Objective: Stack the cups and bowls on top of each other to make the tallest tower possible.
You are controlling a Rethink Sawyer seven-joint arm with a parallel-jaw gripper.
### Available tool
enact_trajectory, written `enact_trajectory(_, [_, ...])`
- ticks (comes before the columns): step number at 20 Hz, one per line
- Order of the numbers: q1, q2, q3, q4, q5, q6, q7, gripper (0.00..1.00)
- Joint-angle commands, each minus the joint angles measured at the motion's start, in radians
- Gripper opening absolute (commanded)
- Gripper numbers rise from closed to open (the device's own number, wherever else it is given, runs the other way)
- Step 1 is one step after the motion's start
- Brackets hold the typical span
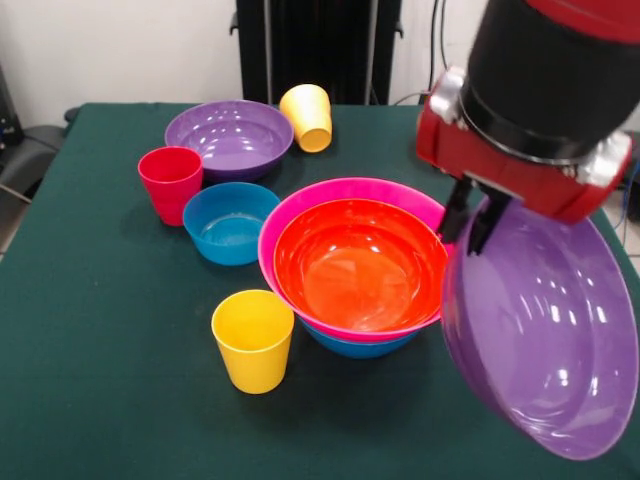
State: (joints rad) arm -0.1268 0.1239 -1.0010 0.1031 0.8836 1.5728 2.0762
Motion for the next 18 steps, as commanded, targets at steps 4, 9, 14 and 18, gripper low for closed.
enact_trajectory(4, [0.055,-0.201,0.239,0.241,-0.207,0.058,-0.326,0.0])
enact_trajectory(9, [0.089,-0.297,0.317,0.418,-0.297,-0.013,-0.374,0.0])
enact_trajectory(14, [0.104,-0.381,0.369,0.568,-0.377,-0.08,-0.418,0.0])
enact_trajectory(18, [0.103,-0.422,0.402,0.652,-0.429,-0.129,-0.441,0.0])
